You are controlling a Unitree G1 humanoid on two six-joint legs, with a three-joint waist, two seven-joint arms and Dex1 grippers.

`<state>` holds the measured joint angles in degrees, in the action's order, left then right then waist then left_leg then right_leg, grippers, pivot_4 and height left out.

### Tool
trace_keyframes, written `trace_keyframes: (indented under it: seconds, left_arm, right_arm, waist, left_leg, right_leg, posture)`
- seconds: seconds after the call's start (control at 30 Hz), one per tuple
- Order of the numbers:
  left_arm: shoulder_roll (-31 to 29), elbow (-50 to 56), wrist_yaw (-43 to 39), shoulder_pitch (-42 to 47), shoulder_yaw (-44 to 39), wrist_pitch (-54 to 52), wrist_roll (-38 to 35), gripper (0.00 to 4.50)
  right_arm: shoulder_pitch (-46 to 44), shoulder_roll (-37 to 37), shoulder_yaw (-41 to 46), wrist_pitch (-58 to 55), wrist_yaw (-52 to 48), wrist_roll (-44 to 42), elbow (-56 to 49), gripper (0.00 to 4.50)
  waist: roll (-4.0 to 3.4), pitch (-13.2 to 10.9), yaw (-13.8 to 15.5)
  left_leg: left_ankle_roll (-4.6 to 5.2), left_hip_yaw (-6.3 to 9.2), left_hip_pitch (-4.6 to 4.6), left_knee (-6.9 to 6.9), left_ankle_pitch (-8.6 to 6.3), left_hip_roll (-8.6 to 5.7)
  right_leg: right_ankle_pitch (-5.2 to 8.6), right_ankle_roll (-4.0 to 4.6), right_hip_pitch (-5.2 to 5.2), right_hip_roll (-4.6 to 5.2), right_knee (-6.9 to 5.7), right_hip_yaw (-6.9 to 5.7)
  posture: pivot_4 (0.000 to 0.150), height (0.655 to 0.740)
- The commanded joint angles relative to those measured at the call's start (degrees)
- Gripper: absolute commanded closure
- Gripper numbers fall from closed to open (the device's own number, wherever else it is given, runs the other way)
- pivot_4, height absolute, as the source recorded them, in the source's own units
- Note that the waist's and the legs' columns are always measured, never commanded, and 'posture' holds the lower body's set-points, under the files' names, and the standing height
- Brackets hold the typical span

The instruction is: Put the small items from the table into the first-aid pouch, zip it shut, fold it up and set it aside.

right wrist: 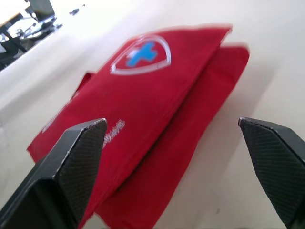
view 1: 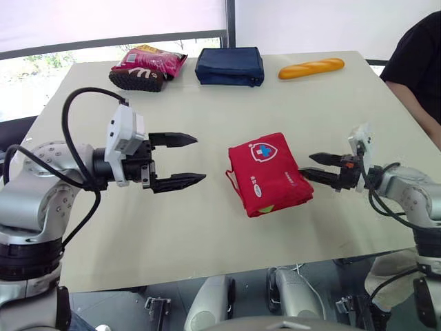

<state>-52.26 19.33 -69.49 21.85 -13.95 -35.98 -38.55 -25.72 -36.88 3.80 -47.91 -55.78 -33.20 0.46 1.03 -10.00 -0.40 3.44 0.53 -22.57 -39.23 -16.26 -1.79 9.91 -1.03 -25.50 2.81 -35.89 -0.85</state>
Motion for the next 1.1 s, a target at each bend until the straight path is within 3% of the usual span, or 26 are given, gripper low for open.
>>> trace_keyframes:
  seconds: [0.03, 0.27, 0.33, 0.37, 0.43, 0.57, 0.67, 1.0, 1.1]
  left_arm:
    - [-1.0, 3.0, 0.7, 2.1, -0.2, -0.5, -2.3, 0.0]
    - [-0.8, 4.8, 2.4, 4.0, 0.6, -1.7, -4.3, 0.0]
    - [-0.8, 4.9, 2.8, 4.1, 0.7, -1.5, -4.5, 0.0]
    - [-0.9, 4.9, 2.9, 4.1, 0.6, -1.5, -4.6, 0.0]
    - [-1.0, 5.0, 3.0, 4.1, 0.5, -1.4, -4.7, 0.0]
    - [-0.6, 4.9, 3.7, 5.2, 1.2, -1.4, -4.9, 0.0]
    - [0.1, 4.6, 4.5, 6.1, 1.6, -1.2, -4.9, 0.0]
    - [3.7, 2.2, 9.0, 13.3, 4.1, -0.9, -4.5, 0.0]
    - [4.7, 1.0, 10.1, 15.3, 4.9, -1.0, -4.1, 0.0]
  right_arm:
    - [-1.0, 0.7, -3.2, -1.9, 2.3, 1.9, -0.3, 0.02]
    - [-1.3, 3.1, -5.6, -7.4, 2.4, 0.2, 0.4, 0.02]
    - [-1.3, 3.9, -5.1, -9.3, 2.9, -1.2, -0.2, 0.44]
    - [-1.3, 4.2, -4.8, -10.1, 3.0, -1.8, -0.6, 0.68]
    - [-1.5, 5.0, -3.6, -11.3, 3.9, -3.0, -1.3, 1.57]
    - [-4.2, 9.6, 4.4, -11.2, 11.5, -5.0, 2.9, 3.77]
    - [-8.1, 13.7, 12.5, -6.4, 20.1, -5.1, 8.9, 4.47]
    - [-17.7, 16.9, 31.6, 16.8, 48.4, -1.7, 28.8, 4.49]
    - [-17.6, 16.2, 31.4, 19.5, 48.1, -0.7, 32.5, 4.49]
  waist:
    - [0.0, 0.0, 0.0]
    - [0.01, 0.0, -0.2]
    - [0.01, 0.0, -0.2]
    - [0.01, 0.0, -0.3]
    - [0.01, 0.0, -0.3]
    - [0.01, 0.0, -0.3]
    - [-0.01, 0.0, -0.2]
    - [-0.04, 0.0, 0.6]
    - [-0.04, 0.0, 0.0]
  left_leg:
    - [0.0, -0.01, -0.01, 0.0, 0.0, 0.0]
    - [-0.01, -0.02, 0.01, 0.0, 0.01, 0.0]
    - [-0.01, -0.01, 0.01, 0.0, 0.01, 0.02]
    - [-0.01, -0.02, 0.01, 0.0, 0.01, 0.02]
    - [-0.01, -0.02, 0.01, 0.0, 0.01, 0.03]
    - [-0.02, -0.02, 0.01, -0.01, 0.01, 0.04]
    - [-0.04, -0.03, 0.0, -0.03, 0.02, 0.02]
    - [-0.06, -0.05, -0.1, 0.01, 0.04, -0.08]
    - [-0.07, -0.1, -0.09, 0.01, 0.05, -0.06]
  right_leg:
    - [0.0, 0.0, 0.0, 0.0, 0.0, 0.0]
    - [0.0, 0.0, 0.0, -0.05, 0.0, 0.02]
    - [0.0, 0.0, 0.0, -0.07, 0.0, 0.02]
    - [0.0, 0.0, 0.0, -0.08, 0.0, 0.02]
    - [0.0, 0.0, 0.0, -0.1, 0.0, 0.02]
    - [0.0, -0.01, 0.0, -0.12, 0.0, 0.03]
    - [-0.01, -0.01, 0.0, -0.14, -0.01, 0.04]
    - [-0.02, -0.01, -0.1, -0.12, -0.05, 0.07]
    - [-0.02, 0.0, -0.13, -0.12, -0.08, 0.12]
  posture:
    - [0.15, 0.7397]
    - [0.15, 0.7397]
    - [0.15, 0.7397]
    - [0.15, 0.7397]
    - [0.15, 0.7397]
    - [0.15, 0.7397]
    - [0.15, 0.7397]
    - [0.15, 0.7397]
    - [0.15, 0.7397]
